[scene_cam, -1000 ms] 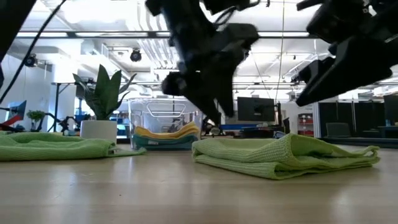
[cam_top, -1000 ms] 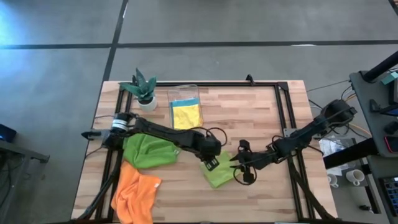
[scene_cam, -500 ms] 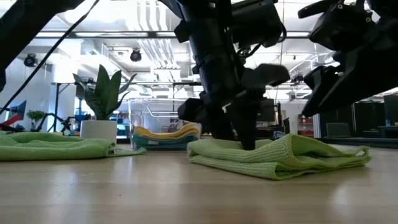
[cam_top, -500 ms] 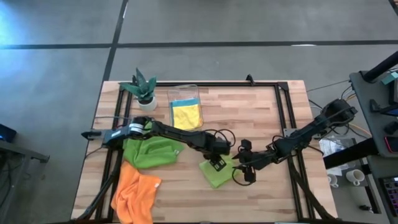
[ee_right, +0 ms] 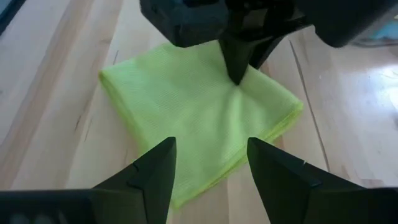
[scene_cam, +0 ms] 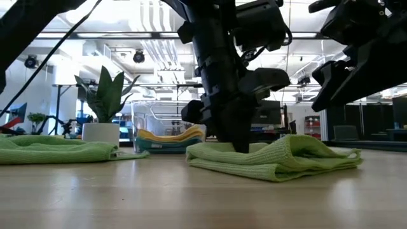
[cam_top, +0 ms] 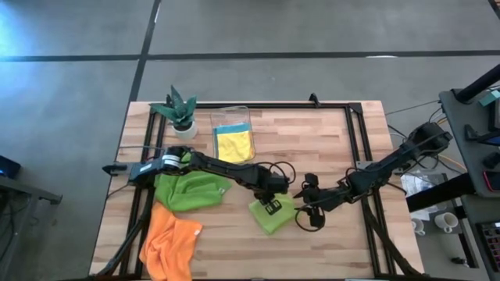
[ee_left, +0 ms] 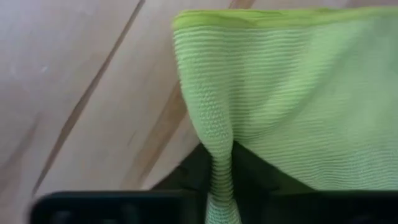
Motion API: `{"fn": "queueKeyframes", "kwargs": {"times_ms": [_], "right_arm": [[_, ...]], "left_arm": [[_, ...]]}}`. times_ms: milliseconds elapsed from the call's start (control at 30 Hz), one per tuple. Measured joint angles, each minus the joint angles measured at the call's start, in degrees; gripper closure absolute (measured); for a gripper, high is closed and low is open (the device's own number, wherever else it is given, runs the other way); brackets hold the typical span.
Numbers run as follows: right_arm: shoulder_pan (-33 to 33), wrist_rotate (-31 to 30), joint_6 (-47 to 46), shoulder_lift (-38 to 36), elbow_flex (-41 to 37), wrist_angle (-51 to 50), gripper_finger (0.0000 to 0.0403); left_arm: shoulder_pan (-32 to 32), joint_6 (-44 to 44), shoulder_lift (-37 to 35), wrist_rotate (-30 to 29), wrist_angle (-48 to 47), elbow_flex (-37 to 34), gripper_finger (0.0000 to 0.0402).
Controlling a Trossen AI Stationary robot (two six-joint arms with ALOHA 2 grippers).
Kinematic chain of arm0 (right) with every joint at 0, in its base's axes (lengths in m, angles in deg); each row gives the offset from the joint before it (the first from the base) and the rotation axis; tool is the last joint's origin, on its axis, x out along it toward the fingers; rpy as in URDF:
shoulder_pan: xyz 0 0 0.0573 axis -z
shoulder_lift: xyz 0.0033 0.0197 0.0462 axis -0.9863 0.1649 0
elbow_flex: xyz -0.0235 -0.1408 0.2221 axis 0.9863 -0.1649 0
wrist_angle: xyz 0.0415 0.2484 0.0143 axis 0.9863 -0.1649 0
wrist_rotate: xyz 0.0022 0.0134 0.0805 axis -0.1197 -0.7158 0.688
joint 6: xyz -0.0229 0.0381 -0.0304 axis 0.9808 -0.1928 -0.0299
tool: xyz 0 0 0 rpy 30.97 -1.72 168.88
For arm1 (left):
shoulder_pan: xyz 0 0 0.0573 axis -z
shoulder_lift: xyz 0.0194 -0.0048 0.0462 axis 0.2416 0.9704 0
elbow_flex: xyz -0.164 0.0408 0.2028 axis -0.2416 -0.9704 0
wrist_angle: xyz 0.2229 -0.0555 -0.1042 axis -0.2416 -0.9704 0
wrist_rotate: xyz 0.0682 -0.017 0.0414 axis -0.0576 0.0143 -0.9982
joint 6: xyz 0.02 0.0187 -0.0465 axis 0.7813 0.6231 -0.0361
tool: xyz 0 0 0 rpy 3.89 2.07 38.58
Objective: Fold microfiber towels
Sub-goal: Stack the light green microfiber cloth on top on the yellow microfiber cloth into the bin
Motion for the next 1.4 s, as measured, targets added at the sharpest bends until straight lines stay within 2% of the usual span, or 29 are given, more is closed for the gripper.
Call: {"fn": "queueKeyframes", "kwargs": {"times_ms": [67, 167, 333, 467, 667, 800, 1033, 1200, 1400], "right_arm": [[-0.09, 0.01, 0.0, -0.28, 0.0, -0.47, 0.0207], [-0.11, 0.02, 0.02, -0.34, 0.0, -0.46, 0.0208], [-0.28, 0.08, -0.57, -0.34, 0.0, -0.71, 0.0209], [-1.53, 2.92, -0.87, -0.58, 0.4, -1.43, 0.0209], [-2.94, 3.25, -0.95, -1.71, 3.0, -6.65, 0.0209], [-3.32, 3.21, -1.18, -2.12, 4.26, -7.57, 0.0209], [-4.56, 3.03, -3.77, -2.42, 4.42, -7.99, 0.0209], [-5.75, 3.02, -4.52, -2.42, 4.42, -8.01, 0.0209], [-5.74, 3.01, -3.61, -2.46, 4.42, -8.47, 0.0209]], "left_arm": [[-0.02, 0.71, 0.04, -0.04, -0.02, 0.2, 0.039], [-0.48, 1.36, -0.11, 0.46, 0.29, 0.81, 0.0391], [-3.29, 1.88, -0.44, -0.1, -0.39, 5.73, 0.0399], [-5.13, 1.84, -0.44, -5.84, -7.92, 13.37, 0.0399], [-8.7, -1.59, -0.63, -13.43, -18.31, 22.95, 0.04], [-12.98, -4.16, -0.72, -14.85, -19.35, 23.26, 0.04], [-19.15, -2.99, -1.55, -15.46, -20.43, 22.44, 0.04], [-19.89, -2.75, -3.32, -18.12, -29.23, 22.42, 0.0401], [-21.34, -6.87, -7.14, -21.42, -38.84, 21.17, 0.0401]]}}
